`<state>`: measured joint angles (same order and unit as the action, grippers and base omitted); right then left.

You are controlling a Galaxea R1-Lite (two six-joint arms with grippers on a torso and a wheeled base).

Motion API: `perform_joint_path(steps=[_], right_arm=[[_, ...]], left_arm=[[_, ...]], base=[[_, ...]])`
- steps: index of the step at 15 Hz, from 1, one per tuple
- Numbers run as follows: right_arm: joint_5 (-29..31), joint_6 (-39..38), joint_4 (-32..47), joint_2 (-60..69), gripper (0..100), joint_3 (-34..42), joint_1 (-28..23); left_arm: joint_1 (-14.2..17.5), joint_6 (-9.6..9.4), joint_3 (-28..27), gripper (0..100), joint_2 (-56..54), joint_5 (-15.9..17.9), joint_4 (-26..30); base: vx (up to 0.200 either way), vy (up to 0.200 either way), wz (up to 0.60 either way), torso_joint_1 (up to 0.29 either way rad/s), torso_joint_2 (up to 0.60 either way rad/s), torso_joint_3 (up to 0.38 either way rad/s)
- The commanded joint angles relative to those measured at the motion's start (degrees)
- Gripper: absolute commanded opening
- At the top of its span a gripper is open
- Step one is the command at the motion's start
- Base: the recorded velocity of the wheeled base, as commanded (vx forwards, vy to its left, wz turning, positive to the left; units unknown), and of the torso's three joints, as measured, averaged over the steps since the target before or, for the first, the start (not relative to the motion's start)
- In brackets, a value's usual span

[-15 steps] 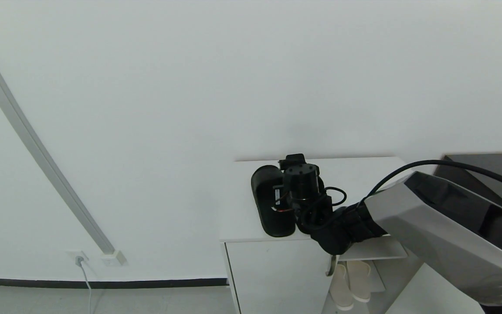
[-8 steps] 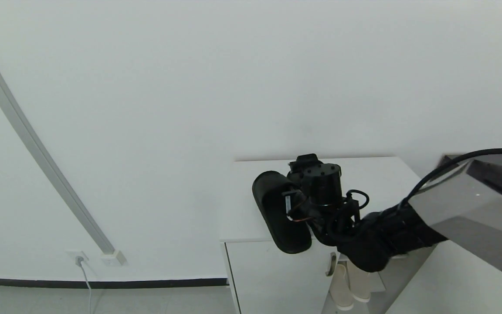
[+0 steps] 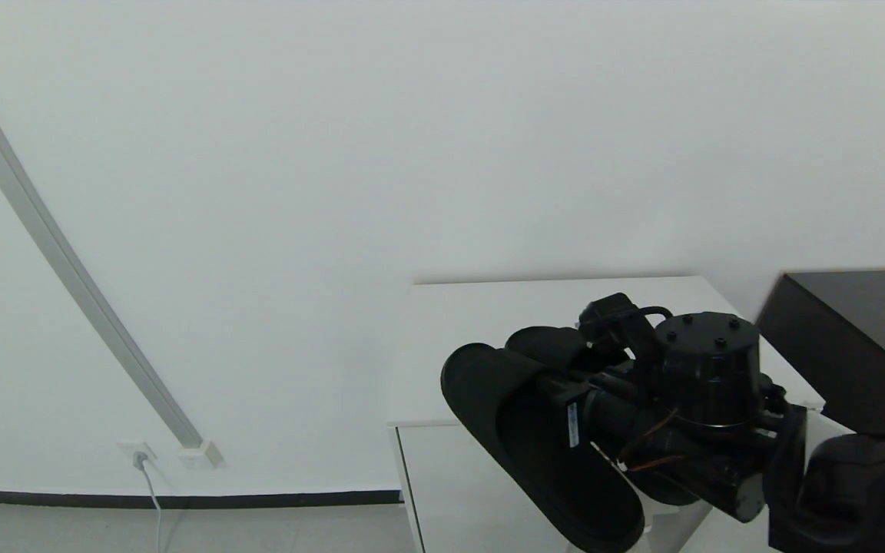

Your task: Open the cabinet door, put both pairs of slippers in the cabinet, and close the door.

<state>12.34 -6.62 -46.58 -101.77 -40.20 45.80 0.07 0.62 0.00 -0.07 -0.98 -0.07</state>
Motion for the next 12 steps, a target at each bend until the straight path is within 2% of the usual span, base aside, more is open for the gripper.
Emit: perform_joint_path(steps=[1,10,12], right_arm=[[-0.3,0.0,-0.1,3.9,0,2.4,0.3],[0.0,0.1,-0.2,2.8,0,2.5,0.9],[0.1,0.1,-0.2,2.9,0,2.5,1.1]], left_arm=[[0.0,0.08,0.0,0,0.1,0.0,0.0],[0.0,0.17,0.0,0,0.1,0.0,0.0],[0.1,0.17,0.0,0,0.1,0.0,0.0]], base=[[0.000,0.000,0.00,0.000,0.00,0.000],[0.000,0.000,0.00,0.000,0.00,0.000],[-0.200,0.000,0.00,0.005,0.00,0.005]])
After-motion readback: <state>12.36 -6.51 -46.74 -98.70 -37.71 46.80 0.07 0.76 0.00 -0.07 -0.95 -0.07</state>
